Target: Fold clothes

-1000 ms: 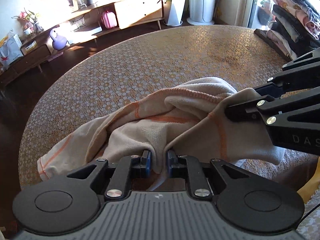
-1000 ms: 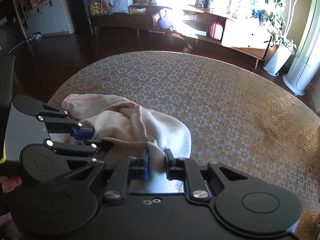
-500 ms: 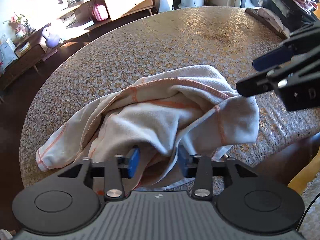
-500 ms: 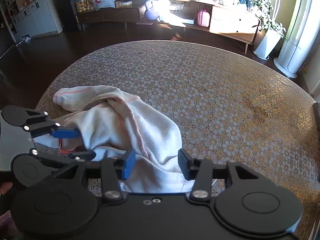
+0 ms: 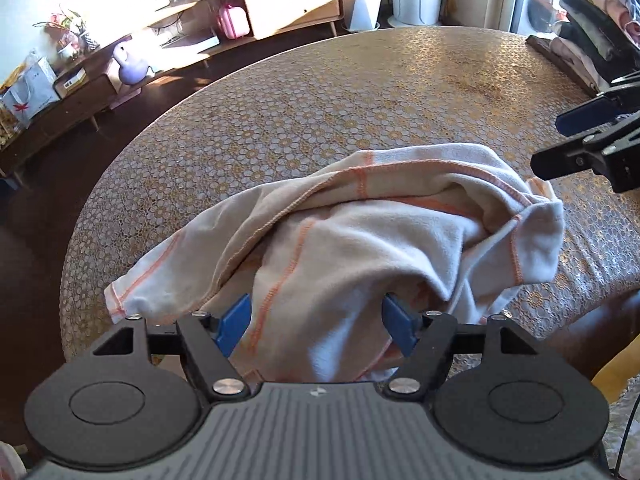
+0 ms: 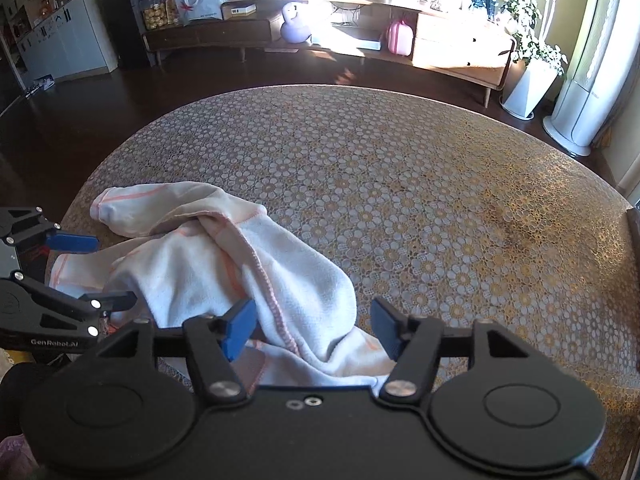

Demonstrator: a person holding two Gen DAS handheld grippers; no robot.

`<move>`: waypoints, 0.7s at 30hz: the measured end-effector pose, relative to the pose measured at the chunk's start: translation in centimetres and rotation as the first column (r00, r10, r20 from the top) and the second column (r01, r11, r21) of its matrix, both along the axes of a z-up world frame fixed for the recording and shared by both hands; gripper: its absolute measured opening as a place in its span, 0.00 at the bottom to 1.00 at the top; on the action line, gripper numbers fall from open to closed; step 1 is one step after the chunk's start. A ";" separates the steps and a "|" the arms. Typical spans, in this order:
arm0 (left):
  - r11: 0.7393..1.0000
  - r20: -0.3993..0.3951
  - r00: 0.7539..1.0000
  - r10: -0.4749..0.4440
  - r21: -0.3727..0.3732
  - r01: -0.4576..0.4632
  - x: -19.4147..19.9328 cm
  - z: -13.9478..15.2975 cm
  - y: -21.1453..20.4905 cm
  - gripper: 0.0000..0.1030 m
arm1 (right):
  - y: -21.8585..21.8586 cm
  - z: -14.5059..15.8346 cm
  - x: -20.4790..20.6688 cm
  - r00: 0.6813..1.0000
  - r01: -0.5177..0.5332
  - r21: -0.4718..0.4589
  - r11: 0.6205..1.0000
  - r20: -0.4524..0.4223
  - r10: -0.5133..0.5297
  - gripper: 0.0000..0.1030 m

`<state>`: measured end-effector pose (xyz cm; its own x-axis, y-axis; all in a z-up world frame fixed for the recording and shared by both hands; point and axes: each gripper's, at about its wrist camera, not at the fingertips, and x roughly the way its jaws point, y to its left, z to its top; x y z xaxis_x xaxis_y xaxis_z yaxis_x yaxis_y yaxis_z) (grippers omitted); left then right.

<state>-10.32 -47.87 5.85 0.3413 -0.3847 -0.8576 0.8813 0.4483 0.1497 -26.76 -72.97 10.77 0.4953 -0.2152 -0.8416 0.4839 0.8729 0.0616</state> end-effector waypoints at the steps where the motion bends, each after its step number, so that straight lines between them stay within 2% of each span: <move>1: 1.000 0.006 1.000 0.013 0.005 -0.013 0.6 -0.2 -0.2 0.69 | -0.2 -0.3 0.5 1.000 -0.002 0.006 1.000 0.002 0.002 1.00; 7: 0.998 -0.075 0.996 0.041 0.041 -0.038 3.4 -3.2 -1.1 0.69 | -0.6 -1.8 4.3 0.999 -0.047 0.041 0.998 0.017 0.047 1.00; 13: 0.998 -0.126 0.992 0.014 0.067 -0.005 3.1 -6.2 -1.8 0.69 | 0.2 -5.0 8.6 0.994 -0.106 0.060 0.993 -0.018 0.108 1.00; 17: 0.997 -0.143 0.990 0.013 0.072 -0.002 3.1 -7.3 -1.7 0.71 | 0.0 -7.1 9.0 0.993 -0.110 0.069 0.992 -0.028 0.112 1.00; 21: 0.998 -0.158 0.987 0.022 0.064 -0.012 3.3 -7.5 -1.6 0.71 | -1.2 -5.2 7.0 0.996 -0.091 0.024 0.996 0.018 0.091 1.00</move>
